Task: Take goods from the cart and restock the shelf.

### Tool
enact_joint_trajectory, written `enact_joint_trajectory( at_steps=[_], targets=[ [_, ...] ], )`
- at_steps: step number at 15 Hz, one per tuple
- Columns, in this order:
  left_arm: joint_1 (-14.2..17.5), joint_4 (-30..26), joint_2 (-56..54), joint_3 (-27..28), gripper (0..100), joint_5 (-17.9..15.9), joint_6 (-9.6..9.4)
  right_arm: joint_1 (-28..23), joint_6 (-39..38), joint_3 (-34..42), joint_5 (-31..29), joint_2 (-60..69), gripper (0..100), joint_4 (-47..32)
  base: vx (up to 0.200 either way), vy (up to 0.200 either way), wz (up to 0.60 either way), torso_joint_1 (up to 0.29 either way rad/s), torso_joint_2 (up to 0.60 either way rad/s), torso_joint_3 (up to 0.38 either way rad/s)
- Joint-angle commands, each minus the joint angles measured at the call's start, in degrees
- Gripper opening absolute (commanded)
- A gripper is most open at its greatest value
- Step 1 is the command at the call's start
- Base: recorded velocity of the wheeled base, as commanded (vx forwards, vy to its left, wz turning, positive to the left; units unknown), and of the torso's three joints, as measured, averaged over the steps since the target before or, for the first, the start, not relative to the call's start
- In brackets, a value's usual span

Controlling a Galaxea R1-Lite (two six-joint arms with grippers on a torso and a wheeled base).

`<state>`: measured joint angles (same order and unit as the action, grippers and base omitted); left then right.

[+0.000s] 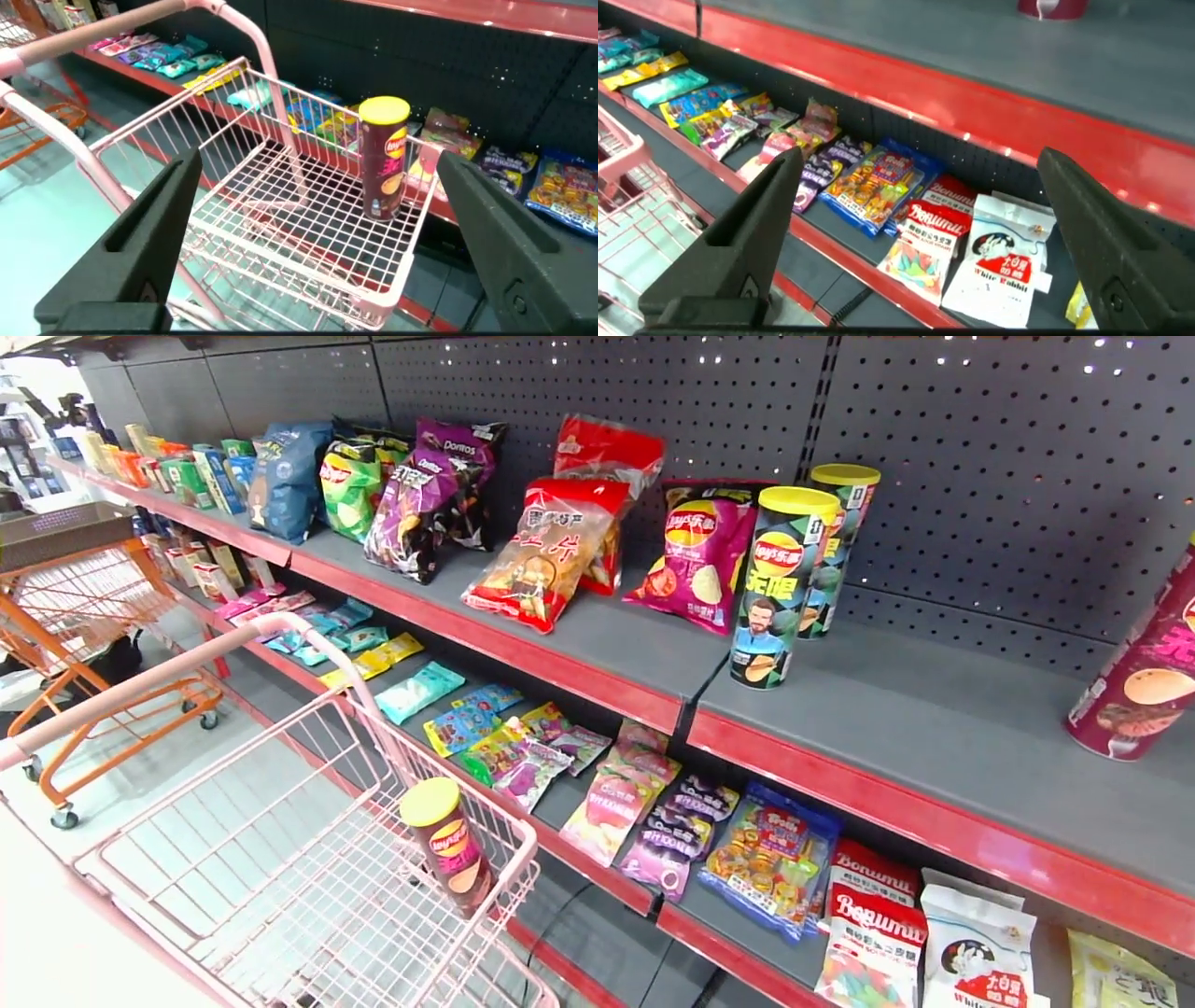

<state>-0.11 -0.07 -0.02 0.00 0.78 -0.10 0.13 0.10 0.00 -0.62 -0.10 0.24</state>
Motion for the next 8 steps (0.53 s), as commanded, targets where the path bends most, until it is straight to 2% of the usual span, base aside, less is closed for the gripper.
enact_joint_trajectory(
  at_steps=[1,8],
  targets=[
    [0.02,-0.01,0.02,0.0,100,0.01,0.01,0.04,-0.01,0.0,0.01,0.01,100,0.02,0.0,0.0,0.0,-0.163,0.4,0.251],
    [0.02,-0.01,0.02,0.0,100,0.01,-0.08,0.04,-0.01,0.0,0.01,0.01,100,0.02,0.0,0.0,0.0,-0.191,0.52,0.33]
  ],
)
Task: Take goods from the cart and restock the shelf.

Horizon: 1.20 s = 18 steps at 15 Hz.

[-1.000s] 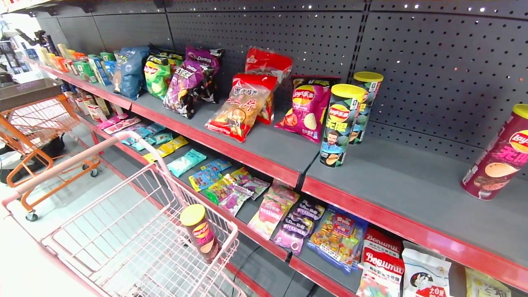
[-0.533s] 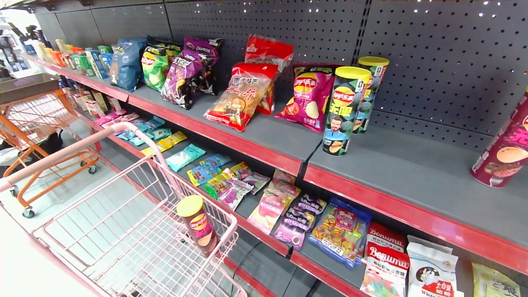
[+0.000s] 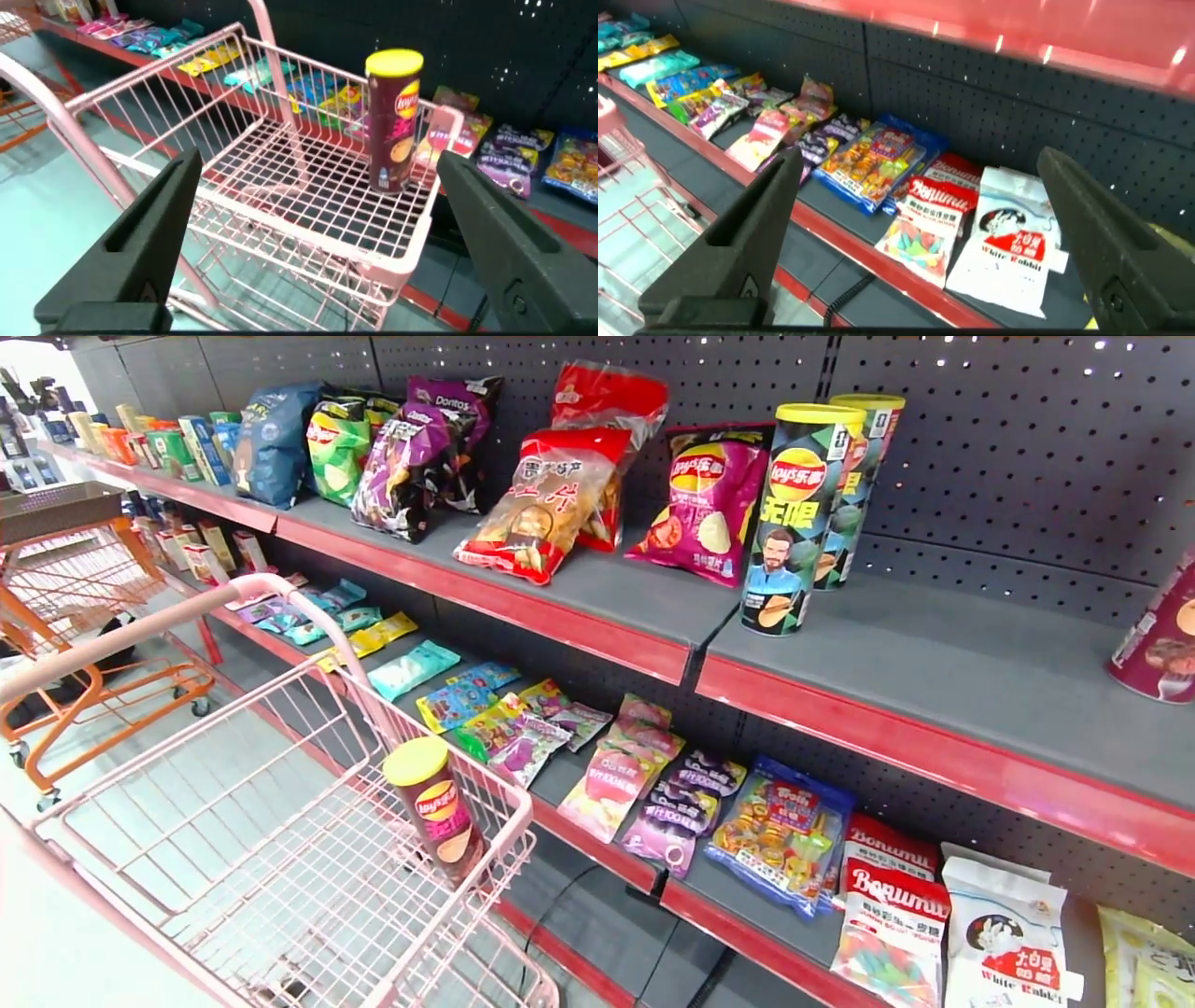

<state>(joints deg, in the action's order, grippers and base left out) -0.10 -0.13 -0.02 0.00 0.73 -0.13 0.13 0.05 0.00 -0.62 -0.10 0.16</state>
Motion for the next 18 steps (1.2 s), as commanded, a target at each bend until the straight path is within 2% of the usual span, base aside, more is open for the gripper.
enact_joint_trajectory(
  at_steps=[1,3,5,6,7,8,9,11,12,14,15,16,17,18],
  targets=[
    [0.01,0.05,0.02,0.0,100,0.06,-0.04,0.04,-0.05,0.0,0.01,0.01,100,0.11,0.0,0.0,0.0,-0.1,0.26,0.178],
    [-0.17,0.05,0.82,0.0,100,-1.0,0.4,0.04,-0.05,0.0,0.01,0.01,100,0.11,0.0,0.0,0.0,-0.046,0.14,0.093],
    [-0.08,0.22,0.29,0.97,100,-3.1,-0.39,0.04,-0.14,0.0,0.01,0.01,100,0.11,0.0,0.0,0.0,-0.011,0.03,0.016],
    [-1.31,-0.04,5.39,8.61,100,-3.72,1.54,0.04,-0.14,0.0,0.01,0.01,100,0.11,0.0,0.0,0.0,0.0,0.0,0.0],
    [-2.28,-0.39,18.22,20.39,100,-2.75,7.34,0.04,-0.14,0.0,0.01,0.01,100,0.11,0.0,0.0,0.0,0.0,0.0,0.0],
    [-2.19,-0.13,24.02,25.66,100,-1.96,10.33,0.04,-0.14,0.0,0.01,0.01,100,0.11,0.0,0.0,0.0,0.0,0.0,0.0],
    [-2.19,0.22,37.47,35.51,100,-1.26,11.65,0.04,-0.14,0.0,0.01,0.01,100,0.11,0.0,0.0,0.0,0.0,0.0,0.0],
    [-2.1,1.36,48.45,35.6,100,-1.96,11.91,0.04,-0.14,0.0,0.01,0.01,100,0.11,0.0,0.0,0.0,0.0,0.0,0.0],
    [-2.19,4.09,58.12,33.13,100,-4.77,11.56,0.04,-0.14,0.0,0.01,0.01,100,0.11,0.0,0.0,0.0,0.0,0.0,0.0],
    [-2.1,19.73,71.57,30.06,100,-12.07,9.36,0.04,-0.05,0.0,0.01,0.01,100,0.11,0.0,0.0,0.0,0.0,0.0,0.0],
    [-1.92,22.99,74.64,29.53,100,-13.12,8.92,0.04,-0.05,0.0,0.01,0.01,100,0.11,0.0,0.0,0.0,0.0,0.0,0.0],
    [-1.48,29.05,80.71,28.04,100,-14.09,8.66,0.04,-0.05,0.0,0.01,0.01,100,0.11,0.0,0.0,0.0,0.0,0.0,0.0],
    [-1.66,31.34,83.7,27.25,100,-14.79,8.57,0.04,-0.14,0.0,0.01,0.01,100,0.11,0.0,0.0,0.0,0.0,0.0,0.0],
    [-1.66,35.47,89.41,25.93,100,-17.08,6.99,0.04,-0.14,0.0,0.01,0.01,100,0.11,0.0,0.0,0.0,0.0,0.0,0.0]
  ],
)
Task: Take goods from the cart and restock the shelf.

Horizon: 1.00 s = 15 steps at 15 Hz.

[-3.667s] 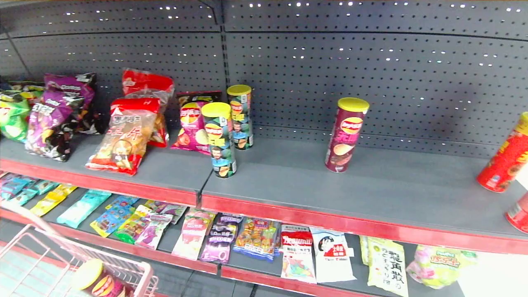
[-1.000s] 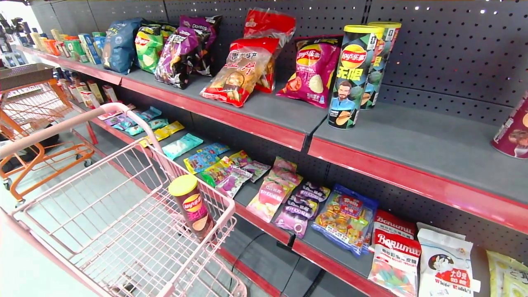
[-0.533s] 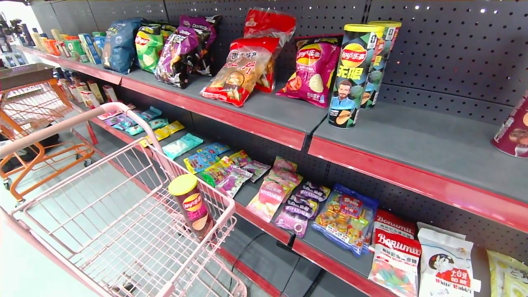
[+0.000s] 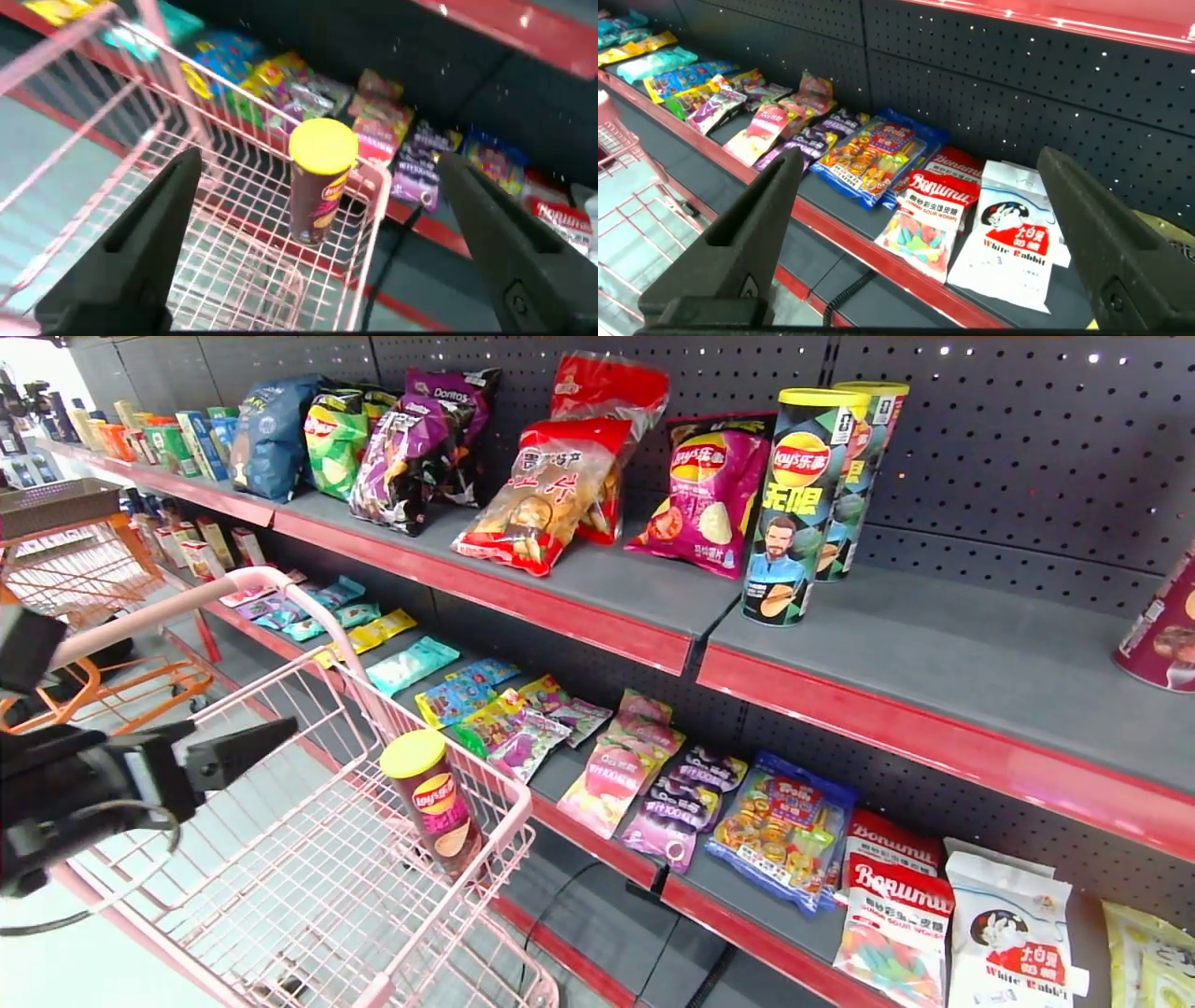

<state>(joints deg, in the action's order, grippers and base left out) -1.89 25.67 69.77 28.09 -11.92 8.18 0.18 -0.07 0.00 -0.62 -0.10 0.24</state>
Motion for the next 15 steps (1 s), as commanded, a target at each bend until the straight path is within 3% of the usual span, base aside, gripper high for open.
enact_joint_trajectory(
  at_steps=[1,4,6,11,14,15],
  targets=[
    [0.13,12.91,23.57,-3.04,100,-5.57,-3.17,-0.01,-0.01,0.0,0.01,0.01,100,0.11,0.0,0.0,0.0,0.0,0.0,0.0],
    [0.13,22.05,32.45,-6.38,100,-7.06,-6.69,-0.01,0.07,0.0,0.01,0.01,100,0.02,0.0,0.0,0.0,0.0,0.0,0.0],
    [-0.4,29.43,37.46,-6.91,100,-7.24,-6.86,-0.01,0.07,0.0,0.01,0.01,100,0.02,0.0,0.0,0.0,0.0,0.0,0.0],
    [-2.5,33.48,43.26,-6.38,100,-9.87,-6.95,-0.01,0.16,0.0,0.01,0.01,100,0.02,0.0,0.0,0.0,0.0,0.0,0.0],
    [-3.21,37.78,45.81,-5.94,100,-9.87,-7.04,-0.01,0.16,0.0,0.01,0.01,100,0.02,0.0,0.0,0.0,0.0,0.0,0.0],
    [-3.74,42.18,48.97,-5.15,100,-9.96,-7.65,-0.01,0.25,0.0,0.01,0.01,100,0.02,0.0,0.0,0.0,0.0,0.0,0.0]
  ],
)
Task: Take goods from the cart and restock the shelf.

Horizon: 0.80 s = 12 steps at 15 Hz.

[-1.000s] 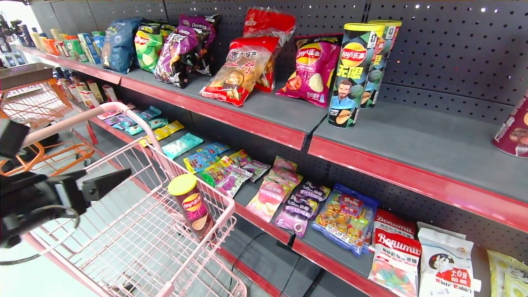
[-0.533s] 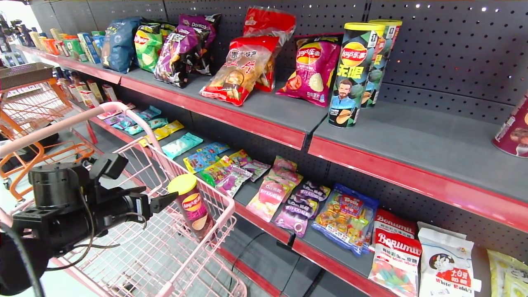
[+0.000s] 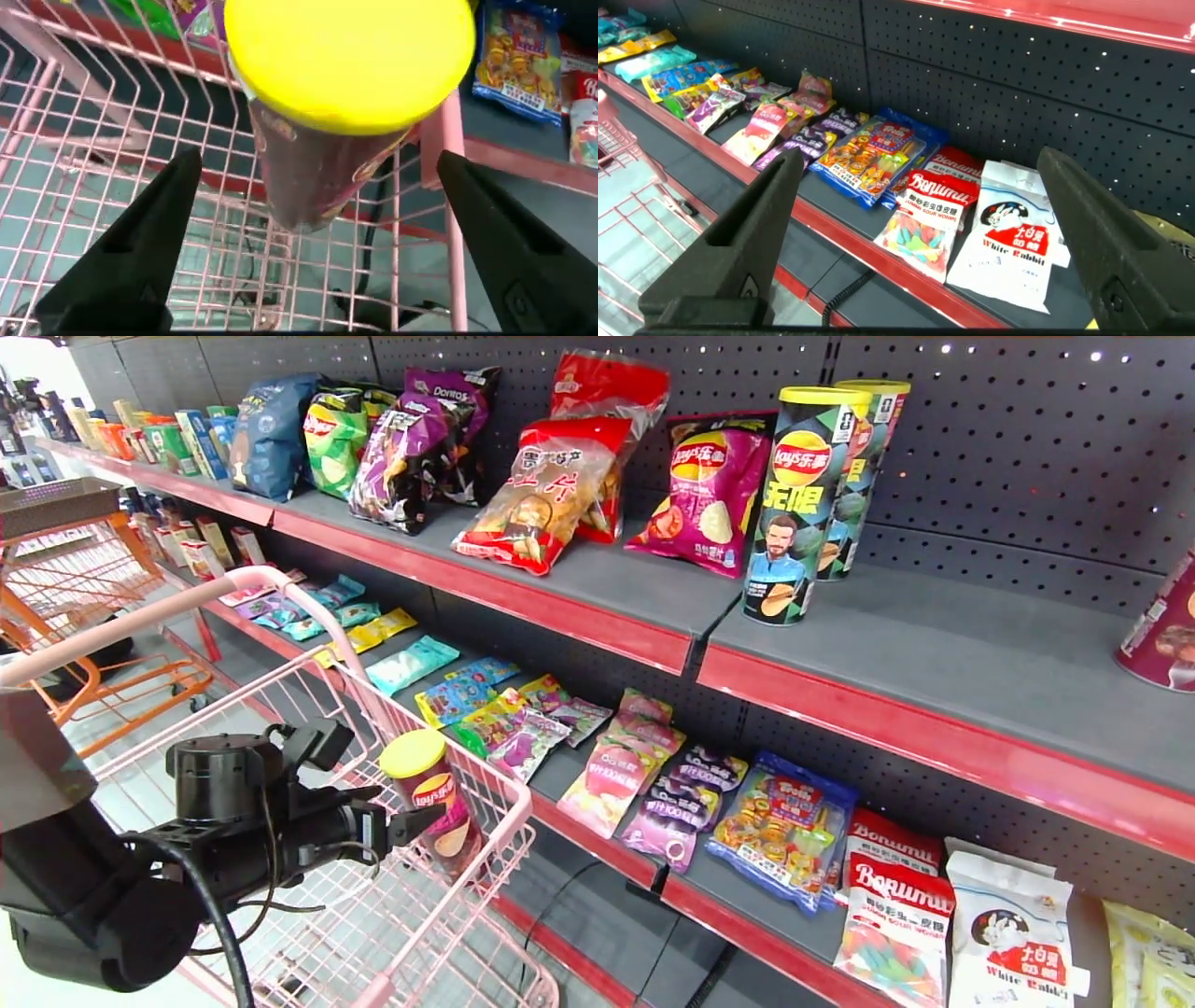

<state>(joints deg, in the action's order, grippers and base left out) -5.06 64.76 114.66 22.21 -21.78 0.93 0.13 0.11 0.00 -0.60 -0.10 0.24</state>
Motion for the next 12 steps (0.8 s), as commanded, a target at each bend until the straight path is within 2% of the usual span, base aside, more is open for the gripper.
enact_joint_trajectory(
  at_steps=[1,4,6,10,11,12],
  targets=[
    [-0.83,3.71,4.51,0.9,100,-0.1,-0.49,0.04,0.07,0.0,-0.02,0.01,100,0.02,0.0,0.0,0.0,0.0,0.0,0.0],
    [-1.8,4.15,5.92,3.45,100,-0.19,-0.75,0.04,0.07,0.0,-0.02,0.01,100,0.02,0.0,0.0,0.0,0.0,0.0,0.0],
    [-2.41,4.15,7.59,5.91,100,-0.19,-1.89,0.04,0.07,0.0,-0.02,0.01,100,0.02,0.0,0.0,0.0,0.0,0.0,0.0],
    [-3.73,4.15,9.7,8.55,100,0.34,-2.16,0.04,0.07,0.0,-0.02,0.01,100,0.02,0.0,0.0,0.0,0.0,0.0,0.0],
    [-3.99,4.24,9.88,8.29,0,0.43,-2.16,0.04,0.07,0.0,-0.02,0.01,100,0.02,0.0,0.0,0.0,0.0,0.0,0.0],
    [-4.26,4.15,9.79,8.11,0,0.43,-2.16,0.04,0.07,0.0,-0.02,0.01,100,0.02,0.0,0.0,0.0,0.0,0.0,0.0]
  ],
)
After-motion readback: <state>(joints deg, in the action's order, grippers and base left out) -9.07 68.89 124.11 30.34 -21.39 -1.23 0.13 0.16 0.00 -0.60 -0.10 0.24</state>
